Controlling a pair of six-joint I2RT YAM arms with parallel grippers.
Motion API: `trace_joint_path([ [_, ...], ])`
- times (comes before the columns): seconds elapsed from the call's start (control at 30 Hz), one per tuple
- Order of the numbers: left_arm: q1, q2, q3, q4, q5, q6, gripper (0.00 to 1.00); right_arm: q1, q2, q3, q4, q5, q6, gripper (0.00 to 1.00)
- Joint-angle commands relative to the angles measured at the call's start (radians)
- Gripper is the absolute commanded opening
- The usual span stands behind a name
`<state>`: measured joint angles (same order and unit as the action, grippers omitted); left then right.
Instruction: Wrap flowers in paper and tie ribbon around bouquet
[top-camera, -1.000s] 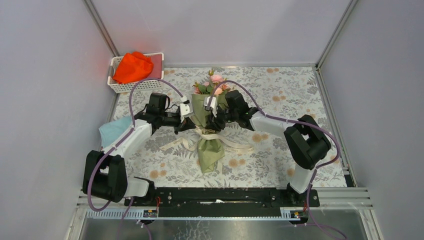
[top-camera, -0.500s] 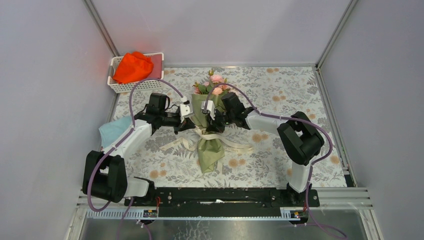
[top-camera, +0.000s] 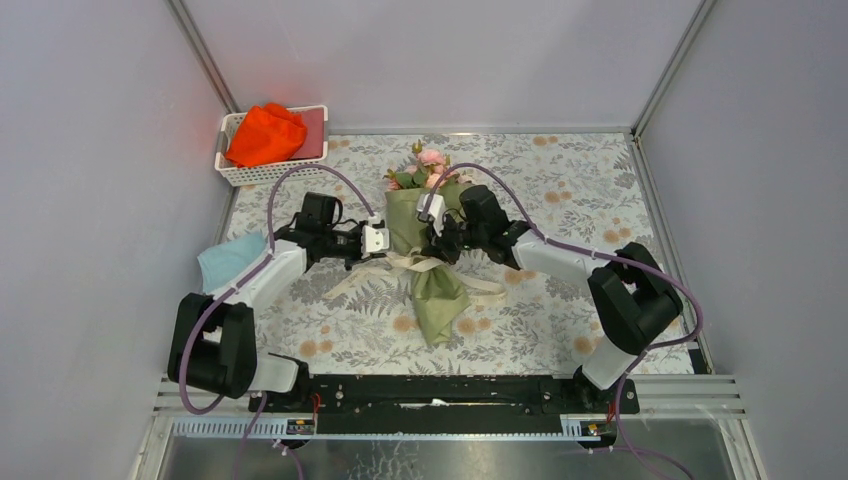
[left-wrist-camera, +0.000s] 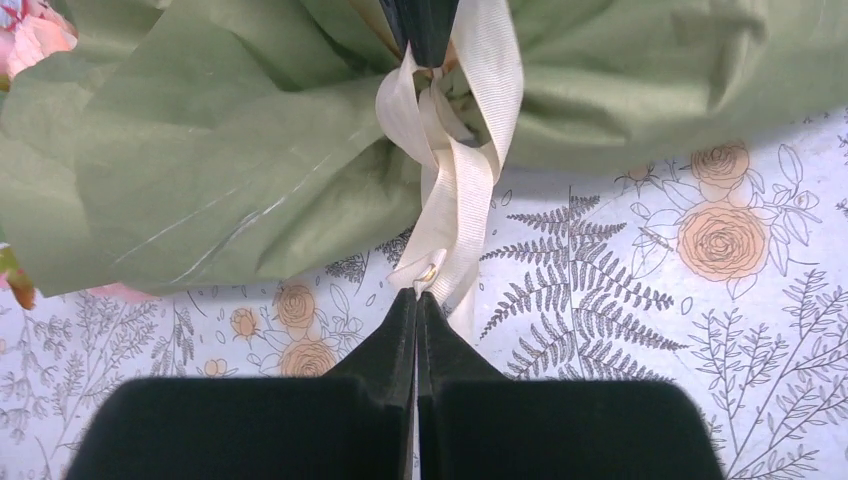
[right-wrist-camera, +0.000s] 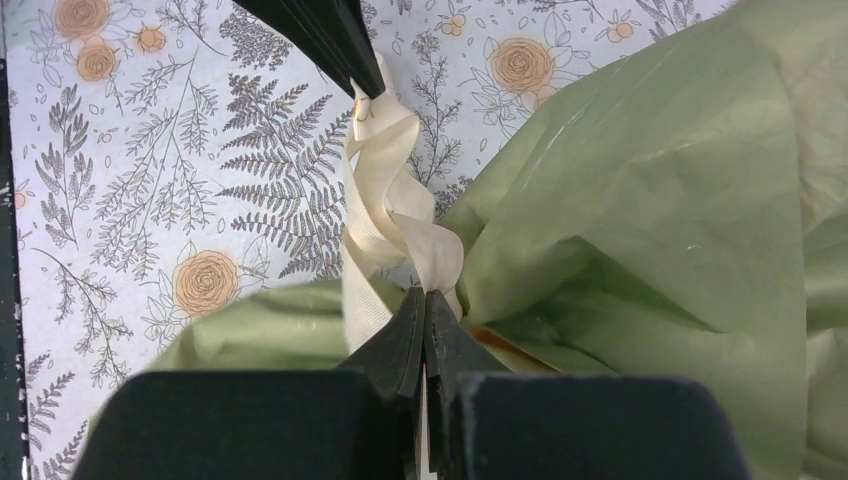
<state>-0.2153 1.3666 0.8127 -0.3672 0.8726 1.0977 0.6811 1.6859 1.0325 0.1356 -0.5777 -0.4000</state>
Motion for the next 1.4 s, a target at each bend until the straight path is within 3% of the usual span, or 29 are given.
trace_joint_path([
  [0.0, -0.002, 0.011, -0.008, 0.002, 0.014, 0.086, 0.00, -0.016, -0.078, -0.034, 0.095, 0.007, 0.089, 0.00],
  [0.17, -0.035, 0.033, -0.056, 0.041, 0.019, 0.180, 0.00, -0.036, -0.080, -0.062, 0.122, -0.037, 0.148, 0.00],
  [0.37, -0.029, 0.104, -0.171, 0.291, -0.134, 0.294, 0.00, -0.036, -0.065, -0.075, 0.147, -0.039, 0.172, 0.00],
  [0.5, -0.024, 0.104, -0.169, 0.278, -0.120, 0.361, 0.00, -0.036, -0.053, -0.075, 0.150, -0.039, 0.174, 0.00],
  [0.67, -0.024, 0.056, -0.155, 0.139, -0.167, 0.429, 0.52, -0.036, -0.040, -0.073, 0.167, -0.047, 0.188, 0.00],
  [0.77, -0.020, 0.009, -0.134, 0.051, -0.217, 0.407, 0.58, -0.036, -0.034, -0.074, 0.182, -0.046, 0.198, 0.00],
  [0.9, -0.020, -0.064, -0.060, -0.110, -0.188, 0.318, 0.57, -0.037, -0.020, -0.066, 0.203, 0.006, 0.246, 0.00],
  [1.03, -0.104, -0.141, -0.003, -0.133, -0.061, 0.087, 0.39, -0.037, -0.007, -0.064, 0.215, 0.023, 0.288, 0.00],
  [1.2, -0.270, -0.101, -0.063, 0.227, -0.146, -0.385, 0.36, -0.048, 0.003, -0.059, 0.211, 0.029, 0.341, 0.00],
  [1.37, -0.371, -0.023, -0.141, 0.529, -0.276, -0.468, 0.47, -0.060, -0.006, -0.071, 0.224, 0.028, 0.371, 0.00],
])
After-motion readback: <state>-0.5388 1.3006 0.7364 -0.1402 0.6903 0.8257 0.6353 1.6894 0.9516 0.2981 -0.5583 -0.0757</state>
